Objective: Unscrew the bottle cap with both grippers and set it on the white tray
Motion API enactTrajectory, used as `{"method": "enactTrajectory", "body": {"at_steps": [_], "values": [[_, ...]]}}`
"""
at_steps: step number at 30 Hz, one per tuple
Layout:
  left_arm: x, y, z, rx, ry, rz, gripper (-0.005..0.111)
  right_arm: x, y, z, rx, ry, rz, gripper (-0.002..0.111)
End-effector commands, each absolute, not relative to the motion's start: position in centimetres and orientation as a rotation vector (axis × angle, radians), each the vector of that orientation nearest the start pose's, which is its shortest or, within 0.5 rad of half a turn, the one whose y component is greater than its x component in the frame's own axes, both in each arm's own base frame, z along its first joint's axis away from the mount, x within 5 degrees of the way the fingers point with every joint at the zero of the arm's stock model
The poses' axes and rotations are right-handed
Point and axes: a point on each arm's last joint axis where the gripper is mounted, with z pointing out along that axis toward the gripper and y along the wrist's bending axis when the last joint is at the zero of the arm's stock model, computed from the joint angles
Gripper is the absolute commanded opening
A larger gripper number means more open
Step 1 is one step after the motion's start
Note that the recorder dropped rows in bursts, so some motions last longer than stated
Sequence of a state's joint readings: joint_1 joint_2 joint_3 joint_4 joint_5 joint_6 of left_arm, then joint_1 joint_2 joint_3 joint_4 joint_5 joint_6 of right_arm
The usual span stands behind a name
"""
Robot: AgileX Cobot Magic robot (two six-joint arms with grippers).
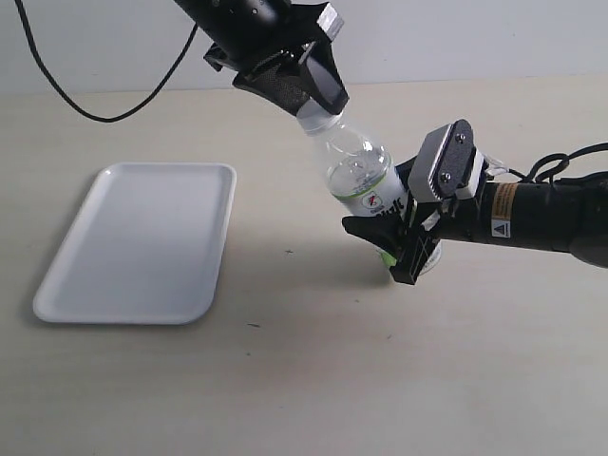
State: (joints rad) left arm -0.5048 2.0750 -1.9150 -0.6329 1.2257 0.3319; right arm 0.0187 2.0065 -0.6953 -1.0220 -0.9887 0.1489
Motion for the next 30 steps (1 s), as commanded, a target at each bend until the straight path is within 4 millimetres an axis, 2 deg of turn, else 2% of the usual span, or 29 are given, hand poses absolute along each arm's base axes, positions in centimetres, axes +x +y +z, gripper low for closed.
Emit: {"method": "enactTrajectory", "body": {"at_steps": [1, 4, 11, 19, 24, 30], "values": [[36.7, -25.9, 29.0, 0.948, 2.597, -0.929, 0.056, 31.4, 7.2, 10.6, -0.984, 1.662, 0.483, 0.000], [36.7, -25.9, 29.0, 0.949, 2.597, -0.929, 0.061, 31.4, 7.2, 10.6, -0.984, 1.662, 0.483, 0.000], [36.7, -25.9, 29.1, 0.953, 2.594, -0.925, 0.061, 31.4, 7.2, 10.6, -0.983, 1.662, 0.482, 0.000], [36.4, -25.7, 30.1, 0.961, 2.568, -0.911, 0.065, 31.4, 7.2, 10.6, -0.983, 1.662, 0.482, 0.000], [36.3, -25.4, 29.3, 0.969, 2.600, -0.880, 0.065, 31.4, 7.2, 10.6, -0.982, 1.660, 0.483, 0.000], [35.9, -25.9, 29.3, 0.984, 2.594, -0.897, 0.065, 31.4, 7.2, 10.6, -0.982, 1.660, 0.483, 0.000]]}}
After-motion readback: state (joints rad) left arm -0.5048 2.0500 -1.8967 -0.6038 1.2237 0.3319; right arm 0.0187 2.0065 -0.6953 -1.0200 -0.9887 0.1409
